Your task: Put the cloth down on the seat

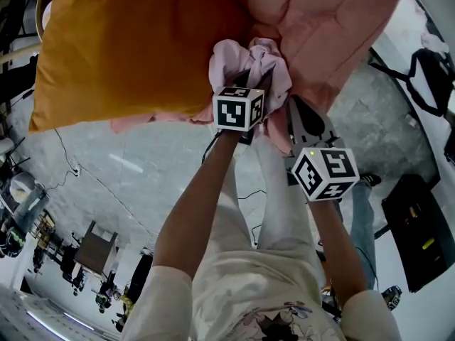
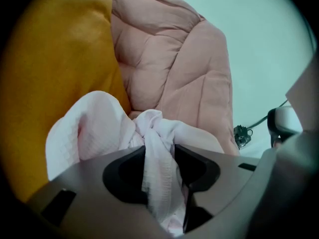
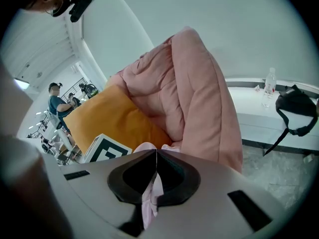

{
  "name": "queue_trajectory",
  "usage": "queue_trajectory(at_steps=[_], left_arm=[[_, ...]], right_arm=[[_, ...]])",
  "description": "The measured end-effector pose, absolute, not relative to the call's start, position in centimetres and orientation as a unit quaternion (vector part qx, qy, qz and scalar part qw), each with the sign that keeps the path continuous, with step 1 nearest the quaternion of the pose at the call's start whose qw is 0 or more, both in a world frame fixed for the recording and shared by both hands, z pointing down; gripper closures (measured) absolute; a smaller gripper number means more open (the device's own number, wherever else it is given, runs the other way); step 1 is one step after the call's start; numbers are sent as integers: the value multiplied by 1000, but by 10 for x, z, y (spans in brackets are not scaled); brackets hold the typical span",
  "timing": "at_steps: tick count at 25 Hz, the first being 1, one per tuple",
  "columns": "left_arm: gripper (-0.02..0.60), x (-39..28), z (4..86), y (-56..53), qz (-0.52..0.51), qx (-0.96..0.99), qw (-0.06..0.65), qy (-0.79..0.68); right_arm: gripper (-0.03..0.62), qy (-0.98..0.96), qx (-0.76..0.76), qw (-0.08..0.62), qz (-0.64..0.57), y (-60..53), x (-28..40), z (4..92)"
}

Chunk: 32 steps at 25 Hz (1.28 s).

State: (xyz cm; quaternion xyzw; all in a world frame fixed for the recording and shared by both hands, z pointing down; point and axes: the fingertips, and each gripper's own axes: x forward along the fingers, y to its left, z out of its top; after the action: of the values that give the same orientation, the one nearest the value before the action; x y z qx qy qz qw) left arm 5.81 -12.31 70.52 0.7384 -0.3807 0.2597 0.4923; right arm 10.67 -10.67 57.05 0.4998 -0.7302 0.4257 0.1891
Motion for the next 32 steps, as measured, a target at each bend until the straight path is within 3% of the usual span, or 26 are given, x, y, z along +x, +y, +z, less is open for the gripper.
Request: queue_trajectory(at_steps=[5, 22, 23, 26, 32], left_arm=[[399, 49, 692, -118, 271, 744, 475, -383], [400, 26, 621, -121, 278, 763, 416, -409], [420, 24, 617, -121, 278, 762, 411, -415], [557, 16, 604, -121, 284, 758, 390, -440], [575, 14, 574, -108, 288, 765, 382, -431]], right_arm=[[574, -731, 506, 187, 417, -106, 113, 559], [575, -724, 526, 171, 412, -90, 112, 519], [575, -725, 526, 169, 412, -90, 111, 518], [574, -726, 526, 168, 409, -87, 112, 513], [575, -730, 529, 162, 400, -85, 117, 494]])
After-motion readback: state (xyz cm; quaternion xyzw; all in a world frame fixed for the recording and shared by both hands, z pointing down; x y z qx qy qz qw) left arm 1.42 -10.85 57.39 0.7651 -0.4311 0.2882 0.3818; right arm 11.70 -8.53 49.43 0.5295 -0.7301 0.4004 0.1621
